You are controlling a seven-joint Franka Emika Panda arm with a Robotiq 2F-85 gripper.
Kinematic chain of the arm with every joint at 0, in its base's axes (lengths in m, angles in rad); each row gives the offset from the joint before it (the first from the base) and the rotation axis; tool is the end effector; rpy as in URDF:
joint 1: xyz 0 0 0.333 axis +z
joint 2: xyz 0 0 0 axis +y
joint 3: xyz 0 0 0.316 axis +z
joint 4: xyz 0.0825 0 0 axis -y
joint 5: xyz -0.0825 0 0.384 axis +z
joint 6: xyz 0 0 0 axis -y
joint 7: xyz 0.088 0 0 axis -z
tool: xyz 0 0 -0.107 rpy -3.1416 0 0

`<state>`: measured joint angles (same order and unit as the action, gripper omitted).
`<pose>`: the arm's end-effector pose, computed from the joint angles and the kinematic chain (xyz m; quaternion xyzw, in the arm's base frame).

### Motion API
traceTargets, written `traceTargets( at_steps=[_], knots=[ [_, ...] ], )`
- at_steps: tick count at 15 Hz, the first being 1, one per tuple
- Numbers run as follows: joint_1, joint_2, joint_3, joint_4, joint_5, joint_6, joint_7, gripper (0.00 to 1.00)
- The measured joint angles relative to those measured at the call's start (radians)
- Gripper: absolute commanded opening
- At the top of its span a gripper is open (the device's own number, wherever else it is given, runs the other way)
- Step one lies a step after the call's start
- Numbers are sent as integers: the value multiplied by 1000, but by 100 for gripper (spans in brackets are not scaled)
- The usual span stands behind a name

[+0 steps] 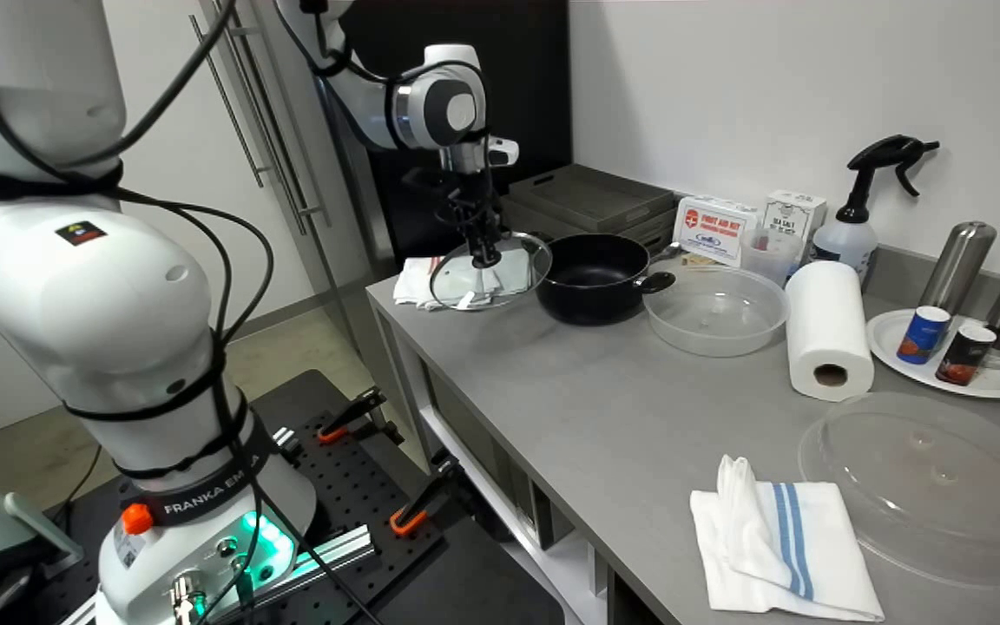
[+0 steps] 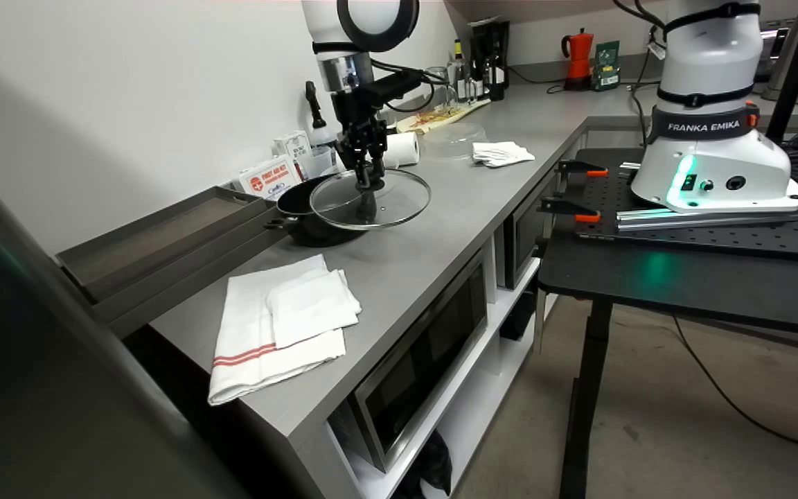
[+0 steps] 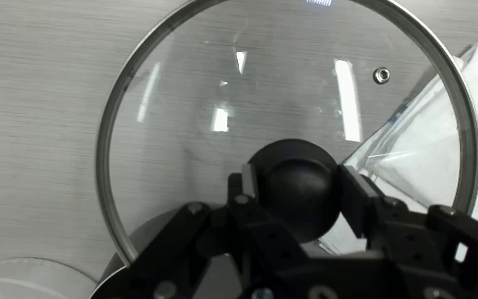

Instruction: Put the lid on the black pot

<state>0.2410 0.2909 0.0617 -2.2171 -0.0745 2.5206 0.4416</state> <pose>0.5275 0.1656 0.2459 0.9991 -0.0406 0.0111 0.0097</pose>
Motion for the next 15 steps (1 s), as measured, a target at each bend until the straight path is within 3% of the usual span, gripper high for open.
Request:
traceTargets(
  at_steps=[7, 15],
  knots=[
    [34, 45, -27, 113, -110, -24, 148, 25],
    [46, 188, -75, 382, -127, -127, 237, 25]
  ],
)
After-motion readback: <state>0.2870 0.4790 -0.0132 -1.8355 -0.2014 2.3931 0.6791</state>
